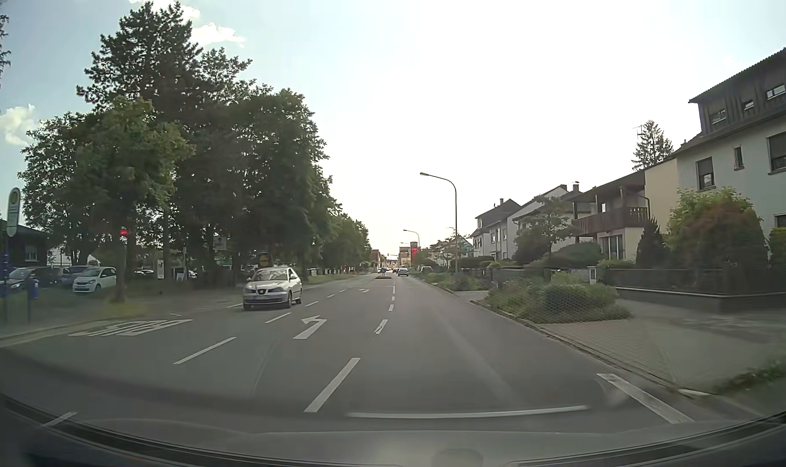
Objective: Follow the waypoints while adhering to traffic rules and regulations
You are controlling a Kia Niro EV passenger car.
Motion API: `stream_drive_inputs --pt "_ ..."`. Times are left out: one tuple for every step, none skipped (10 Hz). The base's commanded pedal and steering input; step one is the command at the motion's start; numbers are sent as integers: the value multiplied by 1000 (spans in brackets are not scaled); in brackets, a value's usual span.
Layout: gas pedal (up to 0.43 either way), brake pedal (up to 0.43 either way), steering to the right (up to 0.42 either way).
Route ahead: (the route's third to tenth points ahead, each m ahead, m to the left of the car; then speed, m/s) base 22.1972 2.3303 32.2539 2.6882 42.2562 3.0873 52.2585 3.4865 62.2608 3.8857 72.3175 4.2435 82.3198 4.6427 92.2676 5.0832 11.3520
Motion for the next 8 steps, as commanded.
stream_drive_inputs --pt "0 55 3" --pt "0 55 3" --pt "0 55 2" --pt "0 55 2" --pt "0 55 1" --pt "0 55 0" --pt "0 55 -5" --pt "0 55 -7"
